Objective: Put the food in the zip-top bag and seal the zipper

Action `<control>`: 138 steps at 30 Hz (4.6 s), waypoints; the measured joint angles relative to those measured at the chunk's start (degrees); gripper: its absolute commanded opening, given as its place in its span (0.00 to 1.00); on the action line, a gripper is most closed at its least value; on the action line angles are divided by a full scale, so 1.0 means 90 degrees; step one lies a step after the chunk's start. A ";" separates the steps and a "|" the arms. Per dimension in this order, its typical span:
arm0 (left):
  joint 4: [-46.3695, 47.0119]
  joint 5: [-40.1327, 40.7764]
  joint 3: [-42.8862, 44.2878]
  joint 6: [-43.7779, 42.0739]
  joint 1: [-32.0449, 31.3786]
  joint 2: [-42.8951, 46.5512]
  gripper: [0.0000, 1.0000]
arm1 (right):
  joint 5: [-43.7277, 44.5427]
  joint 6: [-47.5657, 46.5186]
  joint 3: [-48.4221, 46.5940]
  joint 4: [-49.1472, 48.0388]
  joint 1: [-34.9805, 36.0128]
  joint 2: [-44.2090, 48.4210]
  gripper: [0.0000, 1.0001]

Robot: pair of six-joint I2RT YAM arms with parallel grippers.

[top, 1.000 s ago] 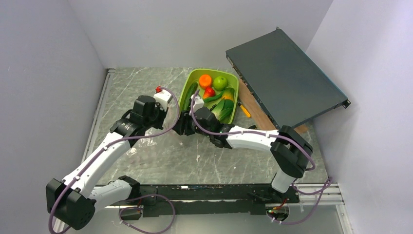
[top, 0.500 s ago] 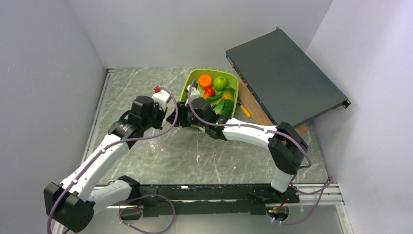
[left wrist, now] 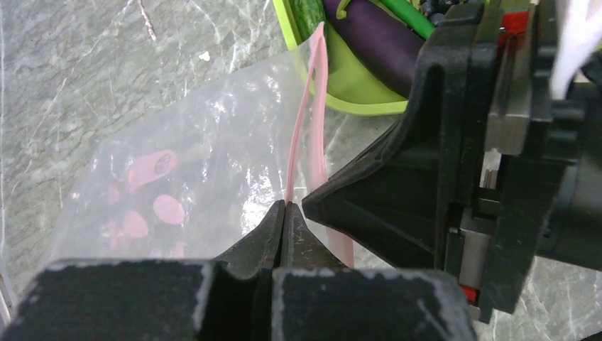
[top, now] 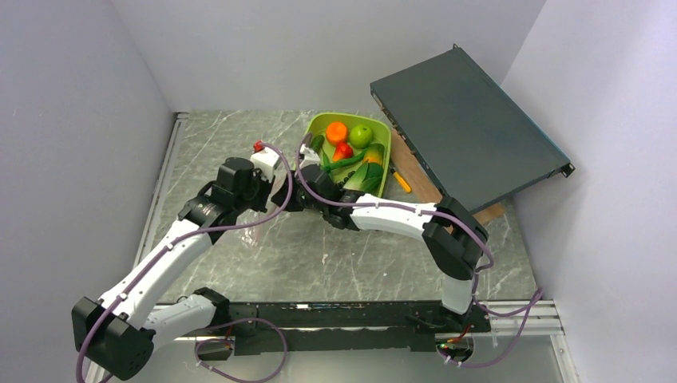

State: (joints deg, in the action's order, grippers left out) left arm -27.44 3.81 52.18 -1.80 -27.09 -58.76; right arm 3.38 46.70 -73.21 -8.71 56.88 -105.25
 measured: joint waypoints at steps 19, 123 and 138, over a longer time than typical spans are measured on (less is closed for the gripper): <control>-0.0124 0.0447 0.0022 -0.0070 -0.0316 -0.0148 0.59 | 0.0192 0.0614 0.0512 -0.0304 0.0029 0.0418 0.00; -0.0554 0.2552 0.0024 -0.0053 -0.0104 -0.0083 0.00 | -0.0755 -0.0444 -0.0046 -0.0056 -0.0240 0.0092 0.37; -0.0860 0.1763 0.0505 0.0517 0.0913 -0.0933 0.00 | -0.0733 -0.3077 0.0651 0.1673 -0.0806 0.2382 0.86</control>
State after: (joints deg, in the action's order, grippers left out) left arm -35.18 19.68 56.73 2.85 -18.87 -67.16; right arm -3.22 19.00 -67.35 6.35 49.63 -83.81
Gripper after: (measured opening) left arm 0.013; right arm 0.836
